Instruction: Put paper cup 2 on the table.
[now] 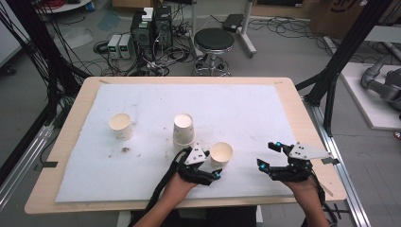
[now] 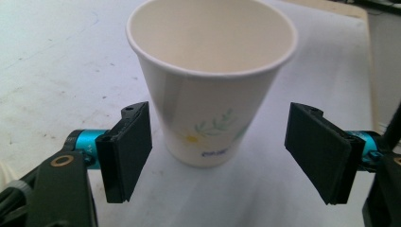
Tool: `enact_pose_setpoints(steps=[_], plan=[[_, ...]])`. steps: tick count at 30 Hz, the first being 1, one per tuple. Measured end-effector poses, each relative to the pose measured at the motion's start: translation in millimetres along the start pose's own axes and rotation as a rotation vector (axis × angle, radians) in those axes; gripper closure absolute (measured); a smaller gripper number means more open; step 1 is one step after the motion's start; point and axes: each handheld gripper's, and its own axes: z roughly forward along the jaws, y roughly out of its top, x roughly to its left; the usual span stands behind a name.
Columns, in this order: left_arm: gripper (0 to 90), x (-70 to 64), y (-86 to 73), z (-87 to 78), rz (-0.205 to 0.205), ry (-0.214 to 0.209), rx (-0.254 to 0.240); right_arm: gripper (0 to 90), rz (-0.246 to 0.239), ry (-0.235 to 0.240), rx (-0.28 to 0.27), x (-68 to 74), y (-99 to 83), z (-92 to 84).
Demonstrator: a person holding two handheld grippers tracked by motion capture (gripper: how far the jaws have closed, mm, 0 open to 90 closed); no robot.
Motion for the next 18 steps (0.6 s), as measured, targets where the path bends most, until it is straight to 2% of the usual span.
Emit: enact_pose_setpoints(steps=[2,5,7,13,18], plan=[[24.1,-2.6,-1.6,-7.0,0.000,-0.028,-0.011,23.0,0.000,-0.001,-0.001,0.5,0.6,0.0],[24.5,-7.5,-3.6,-21.6,0.023,-0.039,-0.042,23.0,-0.002,-0.002,-0.004,1.1,1.1,0.0],[25.0,-7.0,-4.2,-32.6,0.023,-0.041,-0.068,23.0,-0.004,-0.004,-0.003,1.9,1.1,-0.1],[26.0,5.2,-9.2,-71.5,0.024,0.020,-0.144,23.0,-0.006,-0.009,-0.004,3.1,1.1,-0.5],[27.8,23.5,-21.9,-106.4,-0.006,0.090,-0.201,23.0,-0.001,-0.013,-0.008,3.1,0.4,-0.4]])
